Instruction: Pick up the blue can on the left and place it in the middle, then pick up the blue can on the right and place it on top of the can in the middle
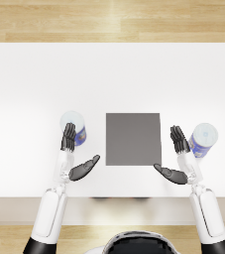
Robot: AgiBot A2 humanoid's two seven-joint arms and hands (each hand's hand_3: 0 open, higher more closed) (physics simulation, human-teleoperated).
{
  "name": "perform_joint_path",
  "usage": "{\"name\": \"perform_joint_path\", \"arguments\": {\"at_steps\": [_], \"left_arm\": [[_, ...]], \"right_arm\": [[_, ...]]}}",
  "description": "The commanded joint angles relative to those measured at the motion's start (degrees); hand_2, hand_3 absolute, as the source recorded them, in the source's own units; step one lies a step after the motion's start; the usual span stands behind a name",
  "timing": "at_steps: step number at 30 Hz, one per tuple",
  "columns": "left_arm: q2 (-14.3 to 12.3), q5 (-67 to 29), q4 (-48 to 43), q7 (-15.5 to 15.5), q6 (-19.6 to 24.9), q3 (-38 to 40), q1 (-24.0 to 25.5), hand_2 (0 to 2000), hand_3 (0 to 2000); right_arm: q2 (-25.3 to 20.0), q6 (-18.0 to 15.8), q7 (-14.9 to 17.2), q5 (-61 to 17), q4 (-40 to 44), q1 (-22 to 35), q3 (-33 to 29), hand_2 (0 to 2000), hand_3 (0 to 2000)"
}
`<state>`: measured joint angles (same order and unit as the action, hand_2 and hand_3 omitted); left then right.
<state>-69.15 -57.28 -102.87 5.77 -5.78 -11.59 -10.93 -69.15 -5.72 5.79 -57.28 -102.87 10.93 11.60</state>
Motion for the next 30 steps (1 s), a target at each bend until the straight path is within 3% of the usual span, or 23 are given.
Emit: {"name": "perform_joint_path", "arguments": {"at_steps": [1, 4, 6, 9, 15, 18, 21, 30], "left_arm": [[0.0, 0.0, 0.0, 0.0, 0.0, 0.0, 0.0, 0, 0], [-0.1, 0.0, 0.9, 0.0, 0.0, -1.7, -0.1, 0, 0], [-1.1, 0.0, 1.4, -2.8, 2.8, 0.0, -1.4, 0, 0], [-2.6, 0.0, 3.8, -4.7, 4.7, 3.1, -3.9, 0, 0], [-4.3, -15.3, 8.0, -5.6, 5.6, 7.5, -7.8, 0, 0], [-4.9, -21.0, 11.4, -5.7, 5.7, 8.0, -9.1, 0, 0], [-5.4, -23.1, 16.1, -5.7, 5.8, 8.0, -9.6, 0, 0], [-7.1, -24.3, 31.2, -5.8, 5.8, 5.5, -12.4, 0, 0]], "right_arm": [[0.0, 0.0, 0.0, 0.0, 0.0, 0.0, 0.0, 0, 0], [-0.1, 0.0, 0.0, 0.0, 0.9, 0.1, 1.7, 0, 0], [-0.1, 2.8, -2.8, 0.0, -1.5, -0.5, -0.1, 0, 0], [-0.4, 4.6, -4.7, 0.0, -3.2, -1.1, -4.1, 0, 0], [-1.0, 5.6, -5.6, -15.3, -7.0, -1.3, -15.0, 0, 0], [-1.3, 5.7, -5.7, -19.4, -6.8, -1.6, -18.4, 0, 0], [-1.7, 5.7, -5.8, -20.9, -4.1, -2.5, -20.5, 0, 0], [-2.4, 5.7, -5.8, -21.7, 8.3, -1.1, -19.0, 0, 0]]}}
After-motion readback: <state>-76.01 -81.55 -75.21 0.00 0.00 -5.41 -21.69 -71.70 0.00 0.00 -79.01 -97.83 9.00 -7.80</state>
